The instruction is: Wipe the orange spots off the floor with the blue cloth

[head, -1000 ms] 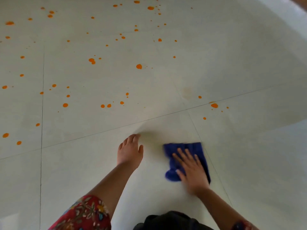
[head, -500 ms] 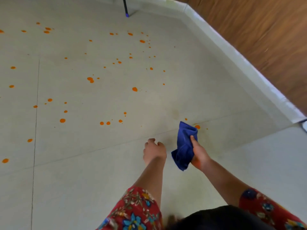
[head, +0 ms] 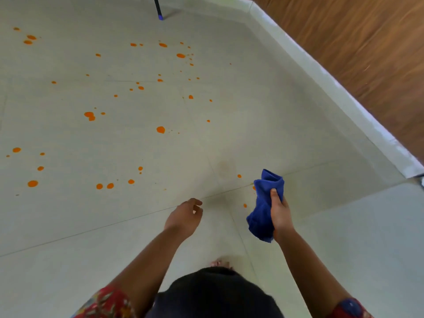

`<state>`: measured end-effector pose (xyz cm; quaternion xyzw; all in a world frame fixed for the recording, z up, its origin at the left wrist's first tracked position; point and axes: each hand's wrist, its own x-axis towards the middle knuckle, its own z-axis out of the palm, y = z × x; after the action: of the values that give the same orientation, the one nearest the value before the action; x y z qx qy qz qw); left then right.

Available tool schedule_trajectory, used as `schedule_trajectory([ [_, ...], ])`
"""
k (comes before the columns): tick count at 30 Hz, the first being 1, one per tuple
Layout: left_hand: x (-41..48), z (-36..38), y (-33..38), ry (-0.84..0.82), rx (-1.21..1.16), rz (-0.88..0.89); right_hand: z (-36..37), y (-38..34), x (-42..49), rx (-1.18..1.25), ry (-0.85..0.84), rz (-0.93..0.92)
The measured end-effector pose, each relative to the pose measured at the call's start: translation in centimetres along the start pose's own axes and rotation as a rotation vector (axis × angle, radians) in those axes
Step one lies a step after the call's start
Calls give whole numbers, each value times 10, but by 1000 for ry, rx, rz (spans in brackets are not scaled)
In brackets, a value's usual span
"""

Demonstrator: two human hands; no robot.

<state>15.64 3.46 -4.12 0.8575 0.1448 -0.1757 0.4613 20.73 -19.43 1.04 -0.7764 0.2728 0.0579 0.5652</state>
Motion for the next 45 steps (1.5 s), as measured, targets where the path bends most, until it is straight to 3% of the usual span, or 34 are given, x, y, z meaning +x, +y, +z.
schedule_trajectory([
  [3, 20, 20, 2, -65, 13, 44, 6, 22, 35, -243, -13, -151],
  [5, 31, 32, 7, -98, 33, 56, 23, 46, 55, -652, -133, -153],
  [7, 30, 34, 5, -111, 51, 69, 41, 73, 60, -1068, -195, -285],
  [10, 42, 38, 8, -89, 108, 49, 53, 98, 76, -1248, -196, -404],
  [13, 53, 36, 10, -48, 188, 36, 56, 105, 80, -1269, -237, -396],
  [17, 70, 48, 10, -22, 247, 79, -3, 143, 76, -1258, -350, -602],
  [20, 78, 59, 8, -27, 313, 130, -41, 144, 102, -1199, -176, -427],
  [22, 83, 67, 10, -33, 397, 188, -19, 128, 121, -1171, -62, -303],
  [25, 91, 80, 24, -50, 460, 255, 16, 115, 113, -1151, -176, -351],
  [28, 101, 84, 33, -60, 490, 305, -16, 124, 92, -1184, -305, -351],
  [32, 103, 89, 27, -88, 509, 309, -81, 128, 129, -1152, 13, 5],
  [34, 102, 90, 20, -76, 508, 295, -82, 111, 174, -1061, 96, 92],
  [37, 102, 86, 12, -23, 502, 264, -44, 75, 237, -1020, 117, -38],
  [41, 107, 75, 8, 40, 509, 246, 17, 77, 211, -1119, -122, -535],
  [43, 108, 71, 3, 31, 518, 233, 1, 106, 157, -1111, -327, -703],
  [45, 109, 72, -3, 23, 562, 230, -43, 131, 137, -1069, -315, -688],
])
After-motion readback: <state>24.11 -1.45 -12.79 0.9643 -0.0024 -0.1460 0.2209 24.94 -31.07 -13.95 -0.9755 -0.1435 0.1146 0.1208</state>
